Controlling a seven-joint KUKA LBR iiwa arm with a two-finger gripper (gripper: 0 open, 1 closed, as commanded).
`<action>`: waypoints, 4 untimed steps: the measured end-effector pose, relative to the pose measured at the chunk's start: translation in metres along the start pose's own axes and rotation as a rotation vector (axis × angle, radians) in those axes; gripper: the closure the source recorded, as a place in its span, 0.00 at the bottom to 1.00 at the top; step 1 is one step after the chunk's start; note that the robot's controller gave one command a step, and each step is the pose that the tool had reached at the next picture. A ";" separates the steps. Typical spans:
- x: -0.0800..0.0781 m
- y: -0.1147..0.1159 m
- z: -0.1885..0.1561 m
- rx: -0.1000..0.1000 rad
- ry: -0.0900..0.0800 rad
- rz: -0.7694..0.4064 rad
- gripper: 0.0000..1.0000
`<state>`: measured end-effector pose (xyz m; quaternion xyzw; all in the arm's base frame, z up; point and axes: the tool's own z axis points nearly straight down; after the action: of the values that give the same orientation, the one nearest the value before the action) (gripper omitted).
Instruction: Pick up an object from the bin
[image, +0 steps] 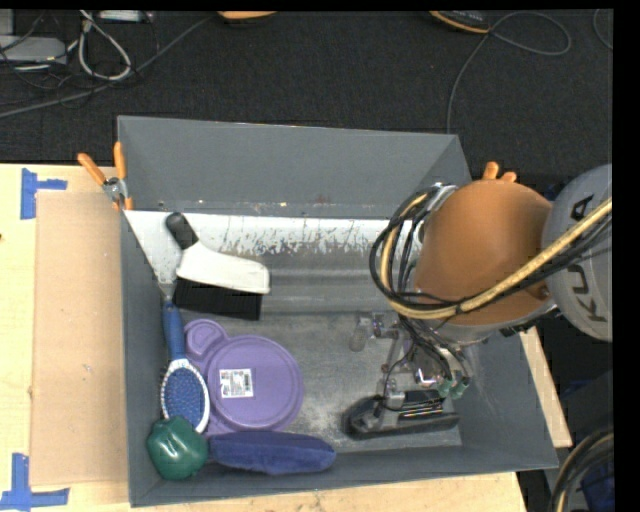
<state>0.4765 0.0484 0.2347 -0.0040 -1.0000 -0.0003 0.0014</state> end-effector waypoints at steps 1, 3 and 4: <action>0.000 0.000 0.000 0.000 0.000 0.000 0.00; -0.026 -0.052 0.068 -0.001 0.004 -0.108 1.00; -0.042 -0.056 0.048 -0.001 0.004 -0.182 1.00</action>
Offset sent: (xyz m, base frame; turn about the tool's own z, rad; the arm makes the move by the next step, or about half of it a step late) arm 0.0259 -0.0520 -0.0676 -0.1099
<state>0.5177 -0.0079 0.1868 0.0868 -0.9962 -0.0010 0.0033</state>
